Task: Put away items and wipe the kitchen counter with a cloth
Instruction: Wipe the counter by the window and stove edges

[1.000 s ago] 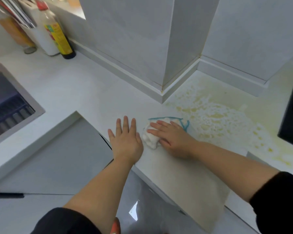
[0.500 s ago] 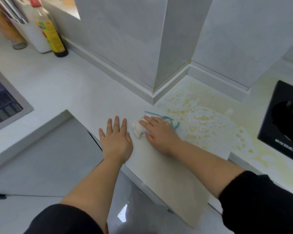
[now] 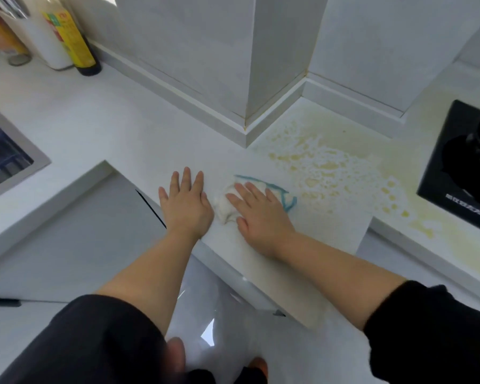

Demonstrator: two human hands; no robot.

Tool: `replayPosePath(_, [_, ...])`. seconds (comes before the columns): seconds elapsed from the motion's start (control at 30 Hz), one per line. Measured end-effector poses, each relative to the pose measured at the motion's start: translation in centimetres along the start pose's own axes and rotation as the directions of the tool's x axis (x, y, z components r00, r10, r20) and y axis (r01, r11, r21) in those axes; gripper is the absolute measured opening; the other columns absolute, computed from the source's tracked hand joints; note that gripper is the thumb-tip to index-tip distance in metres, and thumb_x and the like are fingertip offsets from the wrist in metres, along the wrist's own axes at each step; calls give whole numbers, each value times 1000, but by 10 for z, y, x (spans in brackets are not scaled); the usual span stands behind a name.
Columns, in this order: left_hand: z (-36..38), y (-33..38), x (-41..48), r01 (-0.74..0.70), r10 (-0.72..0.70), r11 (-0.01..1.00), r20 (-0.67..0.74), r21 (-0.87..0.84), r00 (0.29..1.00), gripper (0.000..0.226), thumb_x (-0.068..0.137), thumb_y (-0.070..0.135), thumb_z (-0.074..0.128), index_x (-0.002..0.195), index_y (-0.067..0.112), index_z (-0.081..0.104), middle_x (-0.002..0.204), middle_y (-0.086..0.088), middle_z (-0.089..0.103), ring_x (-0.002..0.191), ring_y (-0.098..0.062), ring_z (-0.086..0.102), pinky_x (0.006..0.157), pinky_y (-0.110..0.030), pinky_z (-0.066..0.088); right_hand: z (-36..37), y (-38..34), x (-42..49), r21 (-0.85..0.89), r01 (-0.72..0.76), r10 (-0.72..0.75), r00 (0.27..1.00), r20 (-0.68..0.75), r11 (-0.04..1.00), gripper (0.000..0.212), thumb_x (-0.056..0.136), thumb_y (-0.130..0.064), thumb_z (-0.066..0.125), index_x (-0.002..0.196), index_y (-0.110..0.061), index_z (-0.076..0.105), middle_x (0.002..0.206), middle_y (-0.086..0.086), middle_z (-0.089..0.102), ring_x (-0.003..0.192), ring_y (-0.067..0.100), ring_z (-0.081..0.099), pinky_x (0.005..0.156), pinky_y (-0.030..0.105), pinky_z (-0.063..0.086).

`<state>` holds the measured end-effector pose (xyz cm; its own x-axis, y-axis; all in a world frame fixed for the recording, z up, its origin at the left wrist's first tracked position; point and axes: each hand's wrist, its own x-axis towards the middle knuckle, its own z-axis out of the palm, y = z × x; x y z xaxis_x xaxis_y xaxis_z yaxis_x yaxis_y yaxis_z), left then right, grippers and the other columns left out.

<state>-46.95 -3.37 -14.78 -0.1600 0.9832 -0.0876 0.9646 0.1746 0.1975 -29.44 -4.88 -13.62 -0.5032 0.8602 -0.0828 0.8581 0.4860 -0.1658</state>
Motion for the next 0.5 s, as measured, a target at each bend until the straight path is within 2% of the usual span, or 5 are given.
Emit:
replayPosePath(0.17, [0, 2, -2, -7, 6, 1000, 5, 17, 1000, 52, 100, 31, 20, 152, 27, 14, 161, 1, 3, 147, -21, -3, 117, -51, 1, 10, 38, -125, -88, 357, -355, 934, 45, 930, 52, 87, -33, 41, 139, -28, 40, 149, 2, 39, 136, 24, 38, 106, 46, 27])
replayPosePath(0.23, [0, 3, -3, -19, 19, 1000, 3, 21, 1000, 53, 100, 32, 19, 152, 25, 13, 161, -1, 2, 147, -22, -5, 117, -51, -1, 1, 63, -125, -149, 371, -356, 927, 120, 917, 53, 87, -33, 38, 139, -28, 39, 149, 2, 39, 135, 23, 40, 106, 47, 30])
replayPosePath(0.33, [1, 5, -5, -70, 69, 996, 12, 50, 998, 55, 100, 35, 17, 152, 22, 12, 161, -4, -2, 147, -22, -7, 117, -50, -2, -11, 79, -96, -99, 42, -36, 997, 61, 994, 55, 91, -35, 26, 145, -27, 34, 155, 1, 28, 142, 24, 27, 110, 53, 22])
replayPosePath(0.4, [2, 5, -6, -117, 116, 991, 19, 60, 993, 54, 100, 35, 17, 152, 22, 13, 161, -4, -2, 147, -22, -7, 118, -48, 0, -9, 67, -80, -3, -253, 253, 967, -15, 967, 51, 97, -32, 27, 149, -29, 26, 159, -2, 16, 146, 21, 14, 115, 49, 9])
replayPosePath(0.5, [2, 6, -7, -236, 233, 969, 40, 70, 972, 53, 101, 33, 18, 152, 20, 13, 161, -4, -3, 147, -22, -7, 118, -45, 0, 9, 23, -88, 19, -254, 254, 961, -110, 967, 51, 94, -31, 30, 144, -27, 37, 155, 3, 27, 143, 26, 25, 112, 52, 19])
